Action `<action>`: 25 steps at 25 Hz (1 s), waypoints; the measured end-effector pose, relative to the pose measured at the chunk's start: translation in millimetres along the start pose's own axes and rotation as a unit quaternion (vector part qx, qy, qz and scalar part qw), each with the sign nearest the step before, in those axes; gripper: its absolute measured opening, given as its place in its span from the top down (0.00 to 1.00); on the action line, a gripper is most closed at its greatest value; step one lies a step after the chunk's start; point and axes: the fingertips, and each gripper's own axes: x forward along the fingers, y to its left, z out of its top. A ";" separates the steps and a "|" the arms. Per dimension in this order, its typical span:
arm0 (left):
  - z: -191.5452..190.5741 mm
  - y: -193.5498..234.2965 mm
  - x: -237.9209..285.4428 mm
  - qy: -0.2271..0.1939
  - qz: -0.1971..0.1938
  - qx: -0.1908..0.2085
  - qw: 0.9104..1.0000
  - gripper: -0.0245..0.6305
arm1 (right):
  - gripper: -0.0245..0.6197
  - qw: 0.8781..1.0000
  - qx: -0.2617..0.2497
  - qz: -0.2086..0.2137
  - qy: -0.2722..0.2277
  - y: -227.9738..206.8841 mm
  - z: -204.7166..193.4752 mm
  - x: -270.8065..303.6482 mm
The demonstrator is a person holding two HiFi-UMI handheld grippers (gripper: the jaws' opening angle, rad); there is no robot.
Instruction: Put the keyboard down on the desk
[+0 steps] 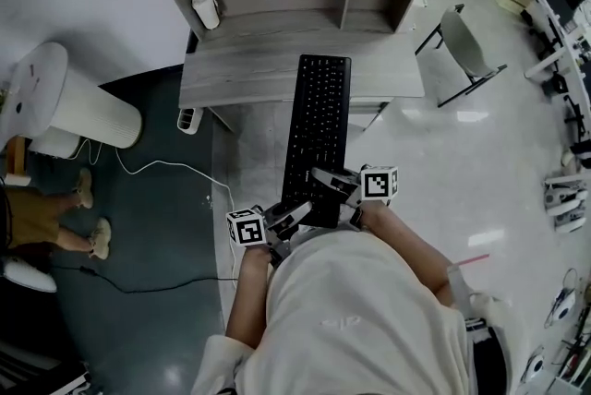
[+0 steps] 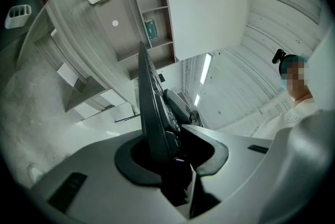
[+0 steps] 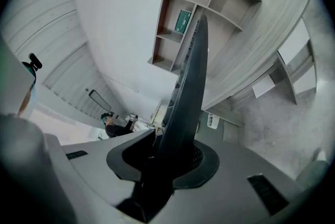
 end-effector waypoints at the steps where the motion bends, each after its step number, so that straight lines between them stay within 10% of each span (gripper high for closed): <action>1: 2.5 1.3 -1.3 -0.002 0.001 -0.004 1.000 0.76 | 0.76 1.000 0.001 0.001 0.000 0.0 1.0 3.4; 25: 144.2 97.3 80.8 -0.031 0.044 -0.063 0.997 0.75 | 0.76 0.996 0.055 -0.016 0.063 -97.6 148.9 77.5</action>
